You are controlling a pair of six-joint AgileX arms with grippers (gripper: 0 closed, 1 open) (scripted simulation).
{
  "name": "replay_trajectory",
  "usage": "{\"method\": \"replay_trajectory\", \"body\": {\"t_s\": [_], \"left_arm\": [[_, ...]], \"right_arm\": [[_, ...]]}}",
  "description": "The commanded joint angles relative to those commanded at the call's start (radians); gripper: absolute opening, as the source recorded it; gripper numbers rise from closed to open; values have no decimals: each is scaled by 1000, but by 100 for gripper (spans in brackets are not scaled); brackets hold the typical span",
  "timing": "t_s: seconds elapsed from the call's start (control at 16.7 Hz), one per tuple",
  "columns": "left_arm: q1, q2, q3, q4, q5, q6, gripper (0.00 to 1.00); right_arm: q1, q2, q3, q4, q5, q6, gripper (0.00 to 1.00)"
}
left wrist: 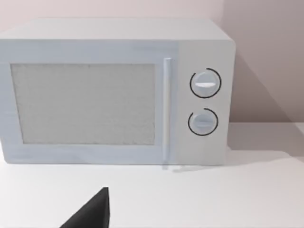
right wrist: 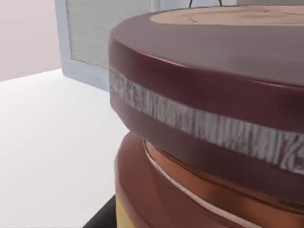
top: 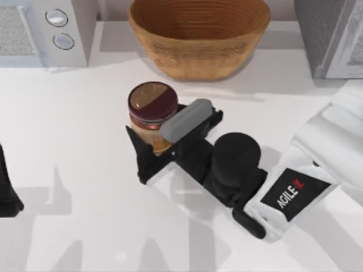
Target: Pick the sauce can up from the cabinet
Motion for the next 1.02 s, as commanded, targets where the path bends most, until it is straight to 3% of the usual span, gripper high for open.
{"method": "replay_trajectory", "body": {"t_s": [0.78,1.02], "left_arm": [[0,0,0,0,0,0,100],[0,0,0,0,0,0,100]], "right_arm": [[0,0,0,0,0,0,98],[0,0,0,0,0,0,100]]}}
